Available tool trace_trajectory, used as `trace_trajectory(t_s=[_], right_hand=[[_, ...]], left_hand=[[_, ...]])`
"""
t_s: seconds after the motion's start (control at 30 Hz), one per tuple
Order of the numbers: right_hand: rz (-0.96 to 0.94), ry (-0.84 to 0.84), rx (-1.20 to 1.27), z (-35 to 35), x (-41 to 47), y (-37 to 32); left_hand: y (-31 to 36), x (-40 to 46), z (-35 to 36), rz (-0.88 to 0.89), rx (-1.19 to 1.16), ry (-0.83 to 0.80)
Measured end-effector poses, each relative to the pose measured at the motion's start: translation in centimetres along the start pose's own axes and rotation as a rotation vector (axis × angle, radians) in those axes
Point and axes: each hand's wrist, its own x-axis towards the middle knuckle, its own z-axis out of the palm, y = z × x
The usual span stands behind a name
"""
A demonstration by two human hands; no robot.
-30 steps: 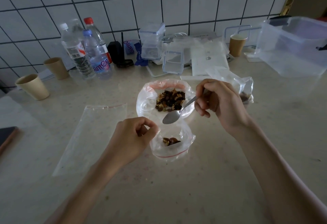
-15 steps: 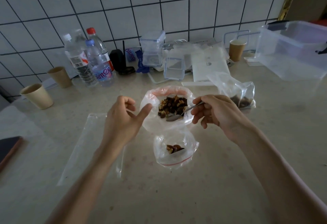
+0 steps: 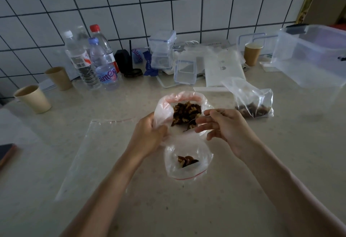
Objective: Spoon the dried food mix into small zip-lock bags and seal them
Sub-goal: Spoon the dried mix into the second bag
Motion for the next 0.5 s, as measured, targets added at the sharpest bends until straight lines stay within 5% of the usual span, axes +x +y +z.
trace_trajectory(t_s=[0.2, 0.5], right_hand=[[-0.099, 0.127, -0.038, 2.1, 0.0, 1.0], [-0.057, 0.095, 0.102, 1.2, 0.1, 0.8]], left_hand=[[-0.1, 0.1, 0.0, 0.008, -0.135, -0.057], [-0.5, 0.2, 0.4, 0.036, -0.226, 0.083]])
